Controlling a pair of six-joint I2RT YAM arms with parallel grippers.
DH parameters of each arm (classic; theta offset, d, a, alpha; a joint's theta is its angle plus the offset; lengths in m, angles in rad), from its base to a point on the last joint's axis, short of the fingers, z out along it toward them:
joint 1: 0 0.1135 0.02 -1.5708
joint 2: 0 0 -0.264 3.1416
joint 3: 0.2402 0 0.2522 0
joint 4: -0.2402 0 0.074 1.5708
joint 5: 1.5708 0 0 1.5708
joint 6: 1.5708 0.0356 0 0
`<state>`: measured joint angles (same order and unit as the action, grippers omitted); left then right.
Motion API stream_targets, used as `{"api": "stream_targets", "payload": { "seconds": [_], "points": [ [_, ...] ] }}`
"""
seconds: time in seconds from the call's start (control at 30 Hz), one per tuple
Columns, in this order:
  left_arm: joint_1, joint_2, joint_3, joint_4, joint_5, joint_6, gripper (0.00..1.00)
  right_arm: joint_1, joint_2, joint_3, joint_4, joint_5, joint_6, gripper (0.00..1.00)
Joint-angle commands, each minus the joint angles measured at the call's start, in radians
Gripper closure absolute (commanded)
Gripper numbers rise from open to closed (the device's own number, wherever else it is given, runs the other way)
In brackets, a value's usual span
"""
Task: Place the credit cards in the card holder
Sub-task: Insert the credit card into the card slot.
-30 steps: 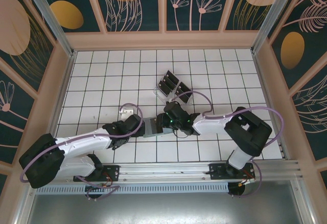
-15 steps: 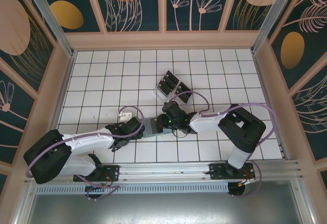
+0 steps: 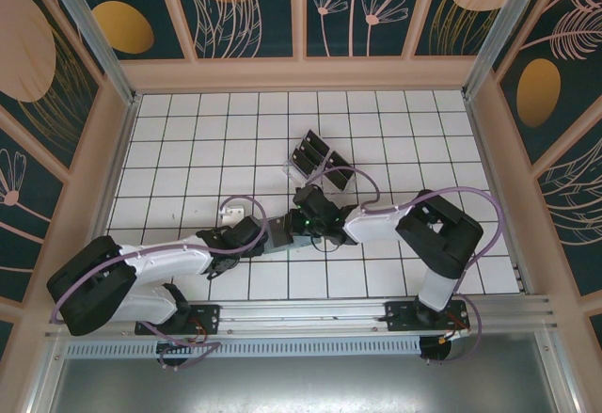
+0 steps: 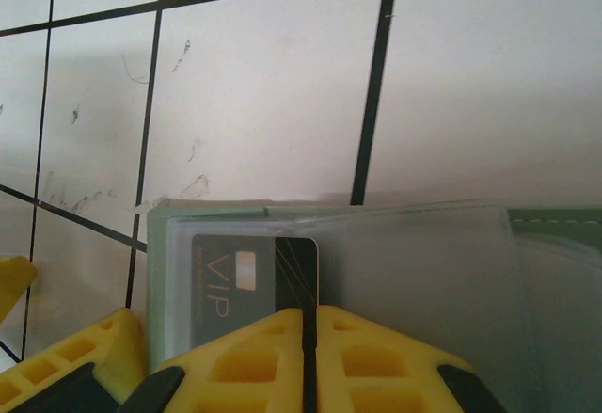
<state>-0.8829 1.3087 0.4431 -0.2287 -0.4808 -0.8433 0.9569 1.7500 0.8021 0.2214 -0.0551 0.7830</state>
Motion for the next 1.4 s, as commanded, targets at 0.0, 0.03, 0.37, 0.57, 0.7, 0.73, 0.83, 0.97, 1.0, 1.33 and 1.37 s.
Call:
{"api": "stream_targets", "payload": {
  "seconds": [0.0,0.03,0.37,0.57,0.7,0.73,0.83,0.97,1.0,1.33,1.37],
  "points": [
    [-0.003,0.027,-0.017,0.026,0.011,0.006,0.02,0.019,0.034,0.032,-0.01,-0.016,-0.004,0.91],
    [-0.003,0.027,-0.018,0.028,0.011,0.005,0.02,0.023,0.04,0.037,-0.012,-0.017,-0.003,0.91],
    [-0.004,0.023,-0.014,0.029,0.011,0.01,0.01,0.048,0.04,0.051,-0.01,-0.04,0.009,0.83],
    [-0.003,-0.017,-0.006,0.0,-0.012,0.005,0.01,0.062,0.005,0.031,0.001,-0.034,0.032,0.67],
    [-0.002,-0.066,0.01,-0.049,-0.053,0.004,0.01,0.077,-0.007,0.014,0.024,-0.03,0.057,0.62],
    [-0.001,-0.077,0.017,-0.057,-0.06,0.005,0.01,0.081,-0.009,0.012,0.028,-0.029,0.063,0.62],
    [0.006,-0.107,0.03,-0.085,-0.073,0.01,0.02,0.096,-0.003,0.013,0.043,-0.026,0.077,0.6],
    [0.033,-0.139,0.031,-0.09,-0.056,0.019,0.01,0.111,0.009,0.019,0.053,-0.022,0.091,0.59],
    [0.041,-0.145,0.03,-0.089,-0.048,0.024,0.02,0.111,0.009,0.021,0.055,-0.02,0.09,0.59],
    [0.081,-0.177,0.019,-0.057,0.028,0.043,0.01,0.078,-0.145,0.032,-0.047,0.063,-0.032,0.55],
    [0.081,-0.175,0.018,-0.05,0.04,0.04,0.01,0.073,-0.164,0.032,-0.066,0.066,-0.043,0.55]
  ]
}}
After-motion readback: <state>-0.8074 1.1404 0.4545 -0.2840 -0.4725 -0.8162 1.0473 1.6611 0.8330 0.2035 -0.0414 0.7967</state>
